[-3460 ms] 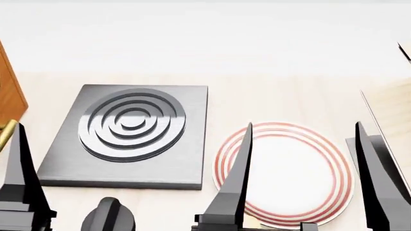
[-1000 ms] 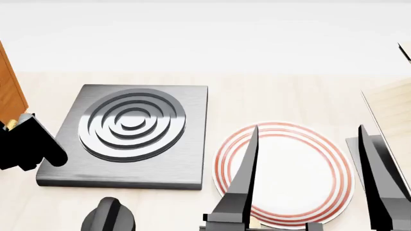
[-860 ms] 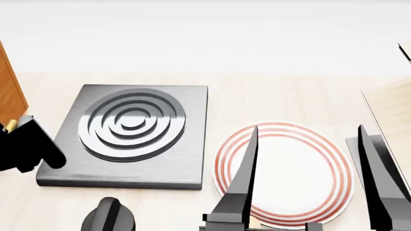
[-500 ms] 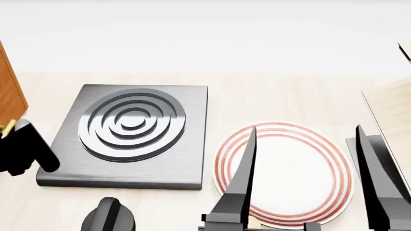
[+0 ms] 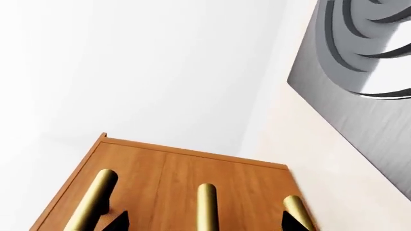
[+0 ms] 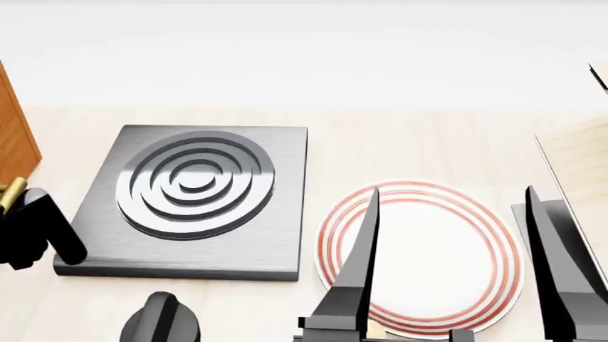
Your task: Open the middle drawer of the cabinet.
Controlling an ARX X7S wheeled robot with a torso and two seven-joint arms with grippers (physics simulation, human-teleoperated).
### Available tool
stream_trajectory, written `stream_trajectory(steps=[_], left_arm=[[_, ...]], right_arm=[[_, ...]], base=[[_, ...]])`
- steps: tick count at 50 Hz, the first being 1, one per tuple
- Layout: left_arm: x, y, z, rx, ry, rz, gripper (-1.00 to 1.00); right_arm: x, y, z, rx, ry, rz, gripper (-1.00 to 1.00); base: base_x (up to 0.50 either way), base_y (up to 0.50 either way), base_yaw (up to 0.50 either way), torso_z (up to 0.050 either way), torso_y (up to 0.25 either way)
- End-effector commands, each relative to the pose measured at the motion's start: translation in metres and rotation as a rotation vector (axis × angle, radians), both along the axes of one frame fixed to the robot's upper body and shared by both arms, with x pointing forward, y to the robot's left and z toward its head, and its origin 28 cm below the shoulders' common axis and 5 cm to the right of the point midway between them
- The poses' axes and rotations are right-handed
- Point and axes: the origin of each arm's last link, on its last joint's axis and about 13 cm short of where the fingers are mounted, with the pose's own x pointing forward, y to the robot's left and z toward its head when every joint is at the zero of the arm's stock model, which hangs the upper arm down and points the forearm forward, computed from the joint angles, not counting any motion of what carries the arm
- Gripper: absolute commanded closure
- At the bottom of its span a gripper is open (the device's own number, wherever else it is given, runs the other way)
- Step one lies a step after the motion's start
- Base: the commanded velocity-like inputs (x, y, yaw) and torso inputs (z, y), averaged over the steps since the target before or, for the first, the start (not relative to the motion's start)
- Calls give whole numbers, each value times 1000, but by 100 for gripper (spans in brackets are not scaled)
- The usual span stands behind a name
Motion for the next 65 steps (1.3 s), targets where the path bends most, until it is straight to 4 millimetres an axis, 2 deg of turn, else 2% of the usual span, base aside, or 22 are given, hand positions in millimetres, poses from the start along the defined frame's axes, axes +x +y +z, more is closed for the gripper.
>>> stream_trajectory(steps=[1,19,40,65], left_arm=[[3,-3,-7,-18,51,-35,-100],[3,8,-5,-13,60,37,-100],[1,14,-6,70,67,64,-100],[2,14,-10,92,91,65,-100]], right_arm=[[-1,-3,1,-2,0,-18,-100],[-1,-2,0,-5,2,-17,-100],[-1,-2,-1,-7,3,-14,-100],[-1,-2,0,-6,3,-11,-100]], base=[[0,0,0,0,0],[0,0,0,0,0],[0,0,0,0,0],[0,0,0,0,0]])
